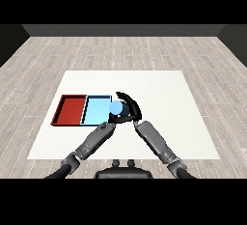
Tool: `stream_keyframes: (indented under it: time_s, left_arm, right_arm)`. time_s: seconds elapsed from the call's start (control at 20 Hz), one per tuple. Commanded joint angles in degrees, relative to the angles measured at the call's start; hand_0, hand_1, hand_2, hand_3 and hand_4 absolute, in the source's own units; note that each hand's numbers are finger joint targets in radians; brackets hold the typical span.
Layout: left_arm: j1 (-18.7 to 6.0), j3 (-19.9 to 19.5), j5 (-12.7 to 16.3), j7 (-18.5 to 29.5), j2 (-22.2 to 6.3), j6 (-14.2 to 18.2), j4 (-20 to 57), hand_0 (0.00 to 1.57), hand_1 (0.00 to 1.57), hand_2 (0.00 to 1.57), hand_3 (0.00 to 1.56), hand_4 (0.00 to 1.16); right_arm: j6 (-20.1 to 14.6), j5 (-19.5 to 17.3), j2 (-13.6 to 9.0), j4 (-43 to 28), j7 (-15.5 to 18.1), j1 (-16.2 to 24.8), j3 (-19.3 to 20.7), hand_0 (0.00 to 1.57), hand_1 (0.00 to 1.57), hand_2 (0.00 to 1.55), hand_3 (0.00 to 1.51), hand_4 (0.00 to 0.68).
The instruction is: Pick the blue can and put it in the blue box
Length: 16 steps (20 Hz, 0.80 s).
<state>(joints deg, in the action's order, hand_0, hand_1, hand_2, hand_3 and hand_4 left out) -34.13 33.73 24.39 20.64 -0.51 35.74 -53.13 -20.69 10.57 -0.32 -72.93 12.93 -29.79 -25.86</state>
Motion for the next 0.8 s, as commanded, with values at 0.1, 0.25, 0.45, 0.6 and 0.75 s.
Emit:
stream_keyframes:
  time_s: [0.1,0.25,0.45,0.6,0.75]
  left_arm:
    - [-0.1,0.4,0.3,-1.5,0.5,1.8,-1.7,1.57,1.57,1.57,1.48,1.14]
    - [1.8,-0.1,0.5,3.1,0.5,-0.4,1.5,1.57,1.57,1.57,1.49,1.15]
    - [1.8,-1.3,0.2,1.9,0.5,0.1,-0.2,1.57,1.57,1.57,1.49,1.15]
    - [0.5,-4.7,1.1,1.2,0.4,-1.8,2.5,1.57,1.57,1.57,1.49,1.14]
    - [4.3,-4.0,-0.8,4.4,-0.1,1.1,-0.9,1.57,1.57,1.57,1.49,1.14]
  right_arm:
    - [4.3,-2.5,0.2,3.3,3.5,1.4,3.8,0.00,0.00,0.00,0.00,0.000]
    - [-0.2,-0.7,0.3,1.1,0.6,0.0,3.3,0.00,0.00,0.00,0.00,0.000]
    - [3.2,2.9,-1.0,-2.0,-0.3,0.7,9.6,0.00,0.00,0.00,0.00,0.000]
    - [5.7,7.6,-2.5,-8.9,-2.1,2.9,12.4,0.00,0.00,0.00,0.00,0.000]
    - [9.6,9.8,-5.4,-15.1,-0.2,7.2,14.2,0.00,0.00,0.00,0.00,0.000]
